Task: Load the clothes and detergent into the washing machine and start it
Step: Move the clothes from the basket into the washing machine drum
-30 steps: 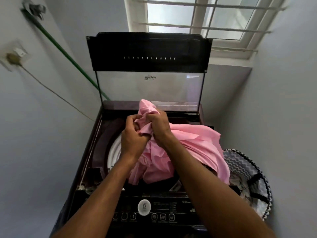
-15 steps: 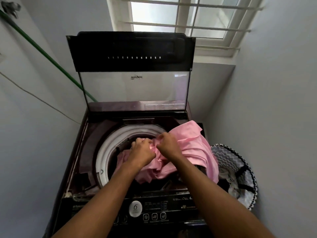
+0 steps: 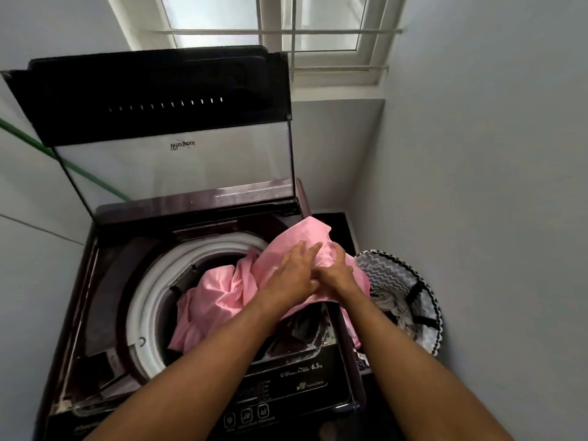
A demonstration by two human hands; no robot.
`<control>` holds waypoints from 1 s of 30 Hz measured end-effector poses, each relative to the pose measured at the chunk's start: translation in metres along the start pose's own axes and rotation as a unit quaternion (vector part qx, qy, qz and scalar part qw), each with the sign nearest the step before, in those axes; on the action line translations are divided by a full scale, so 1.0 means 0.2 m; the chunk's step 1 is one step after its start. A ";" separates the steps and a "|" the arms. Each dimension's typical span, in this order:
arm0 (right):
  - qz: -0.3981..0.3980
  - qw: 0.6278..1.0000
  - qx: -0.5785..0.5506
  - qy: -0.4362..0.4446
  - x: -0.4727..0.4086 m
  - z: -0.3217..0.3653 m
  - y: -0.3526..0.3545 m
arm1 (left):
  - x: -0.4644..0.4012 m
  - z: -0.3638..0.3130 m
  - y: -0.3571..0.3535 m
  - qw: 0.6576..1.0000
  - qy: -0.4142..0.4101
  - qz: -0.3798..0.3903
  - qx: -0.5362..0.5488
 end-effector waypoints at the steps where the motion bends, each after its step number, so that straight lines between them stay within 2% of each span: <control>1: 0.005 1.000 -0.002 0.005 -0.06 -0.03 -0.02 | -0.01 0.00 0.00 1.000 0.001 0.007 0.000; 5: 0.024 0.999 0.035 0.025 -0.20 -0.08 -0.06 | -0.05 0.03 0.01 1.000 0.003 0.017 0.027; 10: -0.022 0.992 0.107 0.058 0.06 0.14 0.00 | -0.07 0.06 0.02 0.999 -0.024 0.008 0.045; 16: -0.102 0.952 0.239 0.163 0.19 0.27 0.03 | -0.01 0.05 0.11 0.995 -0.046 -0.017 0.088; 20: -0.112 0.954 0.183 0.211 0.27 0.44 0.00 | 0.06 0.06 0.22 0.987 -0.043 -0.078 0.133; 25: -0.119 0.936 0.169 0.286 0.39 0.67 -0.14 | 0.18 0.18 0.44 0.978 -0.006 -0.125 0.168; 30: -0.056 0.933 0.149 0.323 0.48 0.82 -0.43 | 0.35 0.40 0.63 0.969 0.041 -0.167 0.178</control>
Point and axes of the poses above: each hand's wrist, its own x-axis away from the middle knuckle, its own y-axis out of the back of the hand, z = x × y, the point moved 2 cm from there along -x, towards the middle knuckle, and after that the axes turned 5 degrees about y, right-handed, at the moved point
